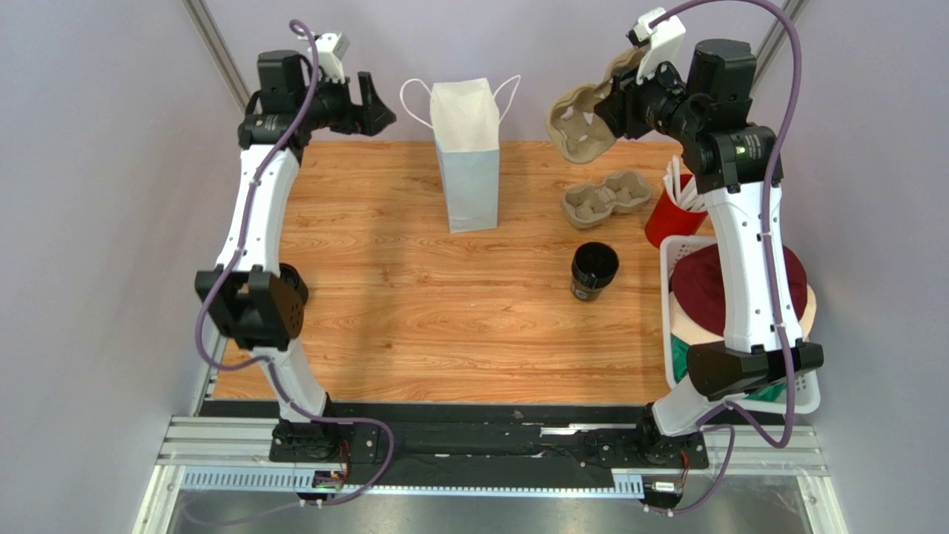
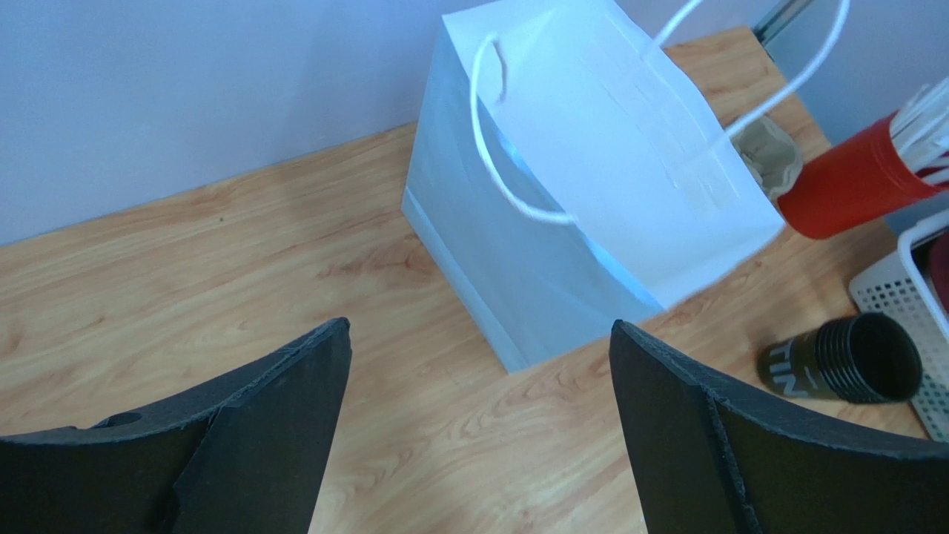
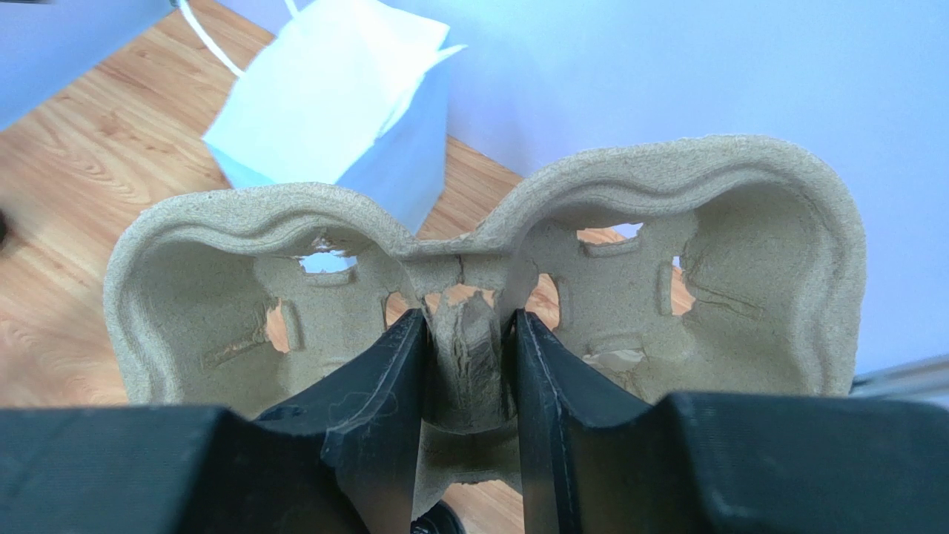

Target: Pack the takeout coffee

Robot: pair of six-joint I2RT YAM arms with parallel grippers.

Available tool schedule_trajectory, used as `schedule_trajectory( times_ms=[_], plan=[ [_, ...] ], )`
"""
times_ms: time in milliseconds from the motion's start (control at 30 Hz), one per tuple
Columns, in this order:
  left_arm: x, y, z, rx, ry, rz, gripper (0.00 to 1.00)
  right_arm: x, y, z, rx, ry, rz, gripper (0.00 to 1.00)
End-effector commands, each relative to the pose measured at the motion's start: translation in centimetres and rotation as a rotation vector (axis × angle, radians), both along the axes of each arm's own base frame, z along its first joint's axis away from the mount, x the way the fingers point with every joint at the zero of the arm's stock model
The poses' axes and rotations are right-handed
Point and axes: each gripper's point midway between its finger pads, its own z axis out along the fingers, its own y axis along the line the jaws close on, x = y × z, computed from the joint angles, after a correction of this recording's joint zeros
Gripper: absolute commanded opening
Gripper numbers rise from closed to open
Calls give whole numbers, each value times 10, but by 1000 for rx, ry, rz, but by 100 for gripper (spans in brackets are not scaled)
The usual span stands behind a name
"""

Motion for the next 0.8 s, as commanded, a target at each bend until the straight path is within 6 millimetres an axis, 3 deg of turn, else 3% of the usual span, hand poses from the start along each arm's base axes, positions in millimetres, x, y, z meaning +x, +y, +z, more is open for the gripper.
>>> schedule_trajectory(
  times_ms=[0,33,67,133,167,267,367,500,633,667,767],
  plan=[
    [31,-25,14,-94,8,-11,95,-25,-2,36,4,-95,9,35],
    [35,-31,30,-111,-27,-18,95,-32,-3,42,6,-112,11,35],
    [48,-35,16,-116,-4,-23,95,-34,-3,42,7,-112,12,35],
    [56,-44,26,-132,-30,-30,93,-38,-3,41,9,-113,16,35],
    [64,-48,15,-133,-16,-29,93,-44,-3,44,9,-126,18,35],
    [72,-59,10,-138,-28,-40,86,-52,-3,42,10,-131,27,35],
    [74,-71,8,-135,-40,-58,67,-58,-2,40,11,-136,37,36],
    [72,-80,2,-137,-27,-69,33,-62,2,37,17,-131,57,36],
    [63,-84,9,-125,-39,-82,5,-65,12,31,13,-117,97,36],
    [60,-85,13,-122,-47,-89,0,-66,14,30,8,-115,105,36],
    [48,-89,26,-110,-68,-113,0,-66,22,26,-14,-111,130,36]
  ],
)
